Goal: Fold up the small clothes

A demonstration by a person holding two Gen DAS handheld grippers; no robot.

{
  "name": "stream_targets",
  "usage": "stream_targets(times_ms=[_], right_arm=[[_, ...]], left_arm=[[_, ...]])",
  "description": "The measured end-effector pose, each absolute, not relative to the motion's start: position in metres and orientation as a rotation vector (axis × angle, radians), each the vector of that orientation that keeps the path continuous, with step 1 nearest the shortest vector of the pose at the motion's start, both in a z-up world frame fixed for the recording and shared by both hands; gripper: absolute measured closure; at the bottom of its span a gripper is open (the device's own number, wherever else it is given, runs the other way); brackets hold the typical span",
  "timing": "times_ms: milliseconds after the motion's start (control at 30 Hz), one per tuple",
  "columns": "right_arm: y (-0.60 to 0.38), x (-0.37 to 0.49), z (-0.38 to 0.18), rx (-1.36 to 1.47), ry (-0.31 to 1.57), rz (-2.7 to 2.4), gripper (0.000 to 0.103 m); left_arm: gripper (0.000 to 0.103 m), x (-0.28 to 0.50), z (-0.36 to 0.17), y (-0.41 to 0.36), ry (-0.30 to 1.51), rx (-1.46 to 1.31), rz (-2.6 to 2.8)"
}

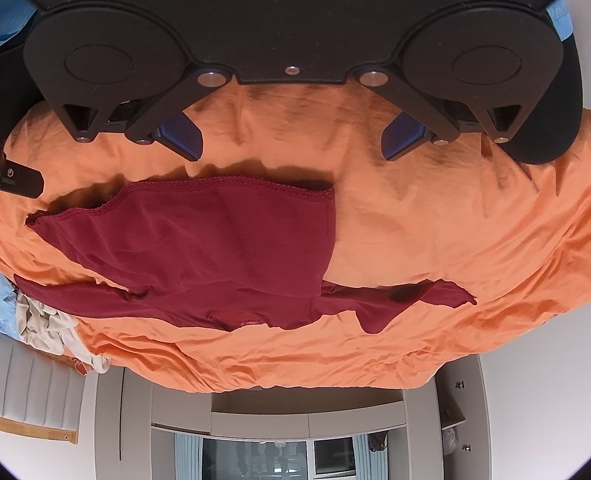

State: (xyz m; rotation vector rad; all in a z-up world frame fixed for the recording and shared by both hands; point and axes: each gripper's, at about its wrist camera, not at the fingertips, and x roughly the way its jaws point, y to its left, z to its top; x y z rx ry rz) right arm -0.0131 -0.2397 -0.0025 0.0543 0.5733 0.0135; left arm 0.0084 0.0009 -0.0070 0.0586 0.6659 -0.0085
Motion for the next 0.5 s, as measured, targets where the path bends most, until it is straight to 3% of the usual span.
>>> stream_targets(times_ms=[500], right_arm=[[-0.2376,-0.0109,-0.0022,0.056,0.578,0.016,0.000]], left_arm=[[0.000,0.0101,-0.0066,0.0021,0.670,0.059,-0.007]])
